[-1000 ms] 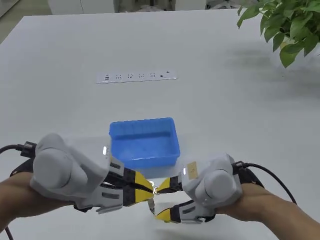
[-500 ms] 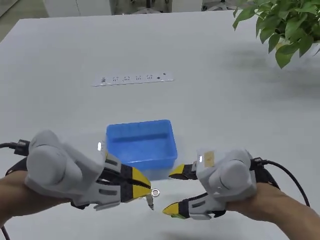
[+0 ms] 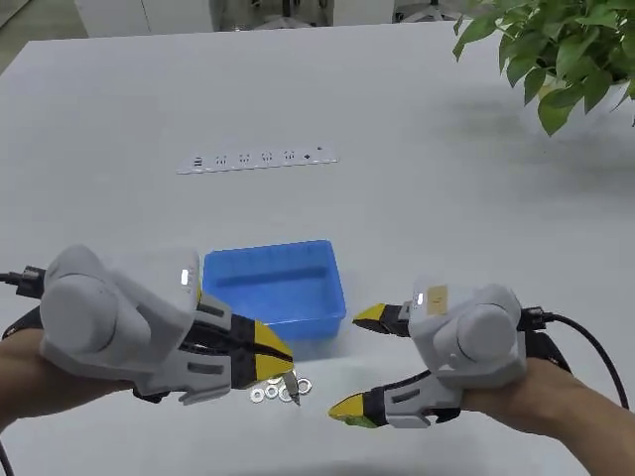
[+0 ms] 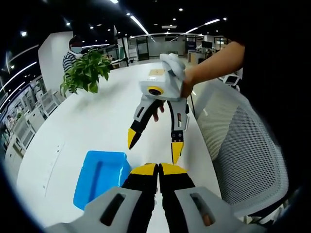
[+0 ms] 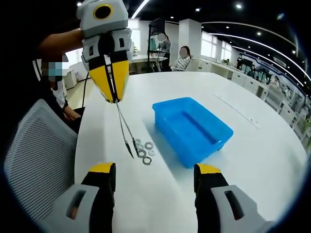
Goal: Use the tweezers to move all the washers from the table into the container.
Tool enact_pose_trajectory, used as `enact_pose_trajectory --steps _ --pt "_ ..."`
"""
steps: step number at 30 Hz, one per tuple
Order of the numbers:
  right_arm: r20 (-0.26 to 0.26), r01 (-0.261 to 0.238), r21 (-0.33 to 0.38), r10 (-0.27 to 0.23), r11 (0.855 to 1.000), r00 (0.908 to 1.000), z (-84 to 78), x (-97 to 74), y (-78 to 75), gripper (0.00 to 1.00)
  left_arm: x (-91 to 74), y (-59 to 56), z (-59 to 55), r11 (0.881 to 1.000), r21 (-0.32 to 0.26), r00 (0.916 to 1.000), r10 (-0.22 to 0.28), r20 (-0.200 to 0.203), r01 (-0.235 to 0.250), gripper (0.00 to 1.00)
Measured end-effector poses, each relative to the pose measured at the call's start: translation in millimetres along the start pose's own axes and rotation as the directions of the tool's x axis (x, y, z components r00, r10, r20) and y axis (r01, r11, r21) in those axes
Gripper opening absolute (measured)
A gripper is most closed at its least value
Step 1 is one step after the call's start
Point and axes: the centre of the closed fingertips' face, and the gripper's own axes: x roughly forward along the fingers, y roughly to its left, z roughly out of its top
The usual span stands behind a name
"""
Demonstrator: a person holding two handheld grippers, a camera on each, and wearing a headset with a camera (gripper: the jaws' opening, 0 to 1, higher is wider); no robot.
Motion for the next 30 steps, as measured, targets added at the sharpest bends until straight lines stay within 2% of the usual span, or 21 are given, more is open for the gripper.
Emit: enact_pose_trajectory --steps 15,30 --pt "0.014 0.057 0.038 -0.058 0.998 0.9982 -3.8 -2.7 -10.4 0.95 4.9 8.7 -0.9 1.0 0.005 1.0 -0.005 -0.003 0.005 0.05" --pt "0.013 0.063 0.043 -0.064 0.997 0.9979 -6.1 -3.8 -12.0 0.94 14.1 10.7 -3.5 1.0 0.011 0.9995 -0.027 -0.016 0.027 0.05"
